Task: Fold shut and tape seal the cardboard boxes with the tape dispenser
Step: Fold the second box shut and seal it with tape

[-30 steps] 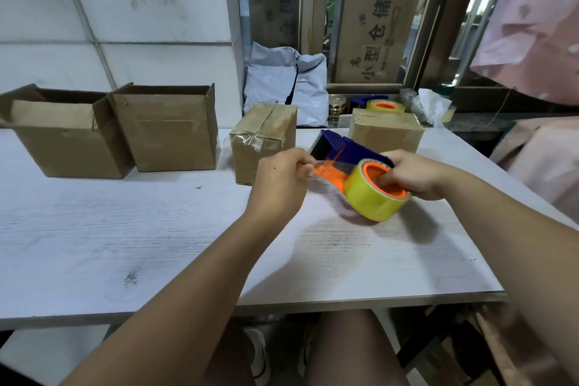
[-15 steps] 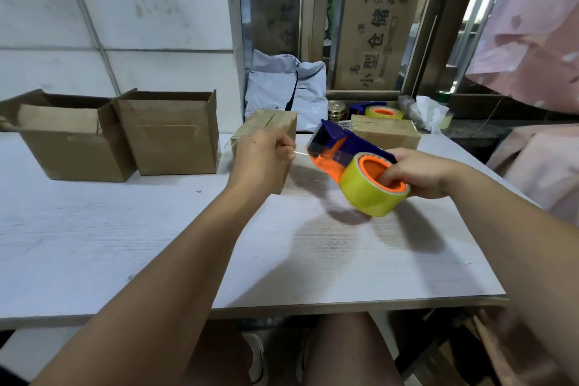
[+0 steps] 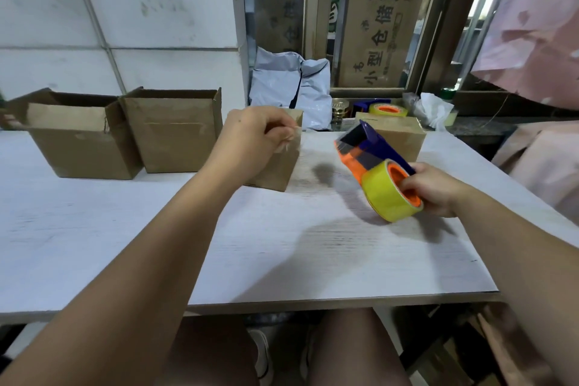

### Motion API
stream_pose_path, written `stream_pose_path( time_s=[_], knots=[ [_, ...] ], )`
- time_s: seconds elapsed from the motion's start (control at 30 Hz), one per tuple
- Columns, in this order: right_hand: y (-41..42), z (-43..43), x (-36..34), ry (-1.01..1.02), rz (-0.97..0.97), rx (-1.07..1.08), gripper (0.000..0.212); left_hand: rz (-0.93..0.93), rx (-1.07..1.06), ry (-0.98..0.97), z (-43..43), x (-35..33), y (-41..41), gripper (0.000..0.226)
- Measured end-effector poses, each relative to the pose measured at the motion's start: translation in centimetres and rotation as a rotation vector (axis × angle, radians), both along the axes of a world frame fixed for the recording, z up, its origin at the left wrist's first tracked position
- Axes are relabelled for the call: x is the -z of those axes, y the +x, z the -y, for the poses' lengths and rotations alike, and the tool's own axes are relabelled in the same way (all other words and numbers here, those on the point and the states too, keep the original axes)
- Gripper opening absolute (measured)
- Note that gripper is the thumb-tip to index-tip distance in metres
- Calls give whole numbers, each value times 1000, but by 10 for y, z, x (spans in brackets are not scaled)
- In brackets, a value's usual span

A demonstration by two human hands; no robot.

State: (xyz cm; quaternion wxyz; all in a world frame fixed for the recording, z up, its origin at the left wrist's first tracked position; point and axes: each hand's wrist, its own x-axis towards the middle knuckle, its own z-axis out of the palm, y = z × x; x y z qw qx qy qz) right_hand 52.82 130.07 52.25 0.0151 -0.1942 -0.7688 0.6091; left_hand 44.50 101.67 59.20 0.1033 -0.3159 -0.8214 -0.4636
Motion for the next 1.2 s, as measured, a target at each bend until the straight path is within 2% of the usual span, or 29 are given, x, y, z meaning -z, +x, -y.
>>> stream_pose_path(
  time_s=[0.17, 0.27, 0.33, 0.43, 0.5, 0.6, 0.77, 0.9, 1.03, 1.2],
  knots=[
    [2, -1, -5, 26, 10, -40, 35, -94, 25, -140, 7, -10, -5, 12],
    [2, -1, -11, 58, 44, -112, 33, -125, 48, -146, 8, -17, -6, 10],
    [3, 4, -17, 190, 42, -178, 20, -125, 79, -163, 8, -24, -6, 8],
    [2, 14, -27, 394, -13, -228, 33, -123, 129, -220, 8, -36, -7, 5],
    [0, 18, -34, 472, -47, -253, 22, -106, 169, -292, 9, -45, -10, 8],
    [-3, 28, -45, 644, -115, -323, 55, -75, 217, -447, 8, -56, -9, 19],
    [-9, 62, -69, 952, -289, -433, 61, -69, 212, -651, -3, -62, -3, 37],
    [-11, 81, -76, 1219, -411, -378, 68, -35, 295, -774, -10, -60, -7, 59],
    [-8, 93, -76, 1282, -522, -351, 58, -29, 382, -806, -14, -56, -9, 74],
    [-3, 101, -66, 1249, -642, -410, 48, -29, 453, -875, -13, -55, -9, 60]
  ],
)
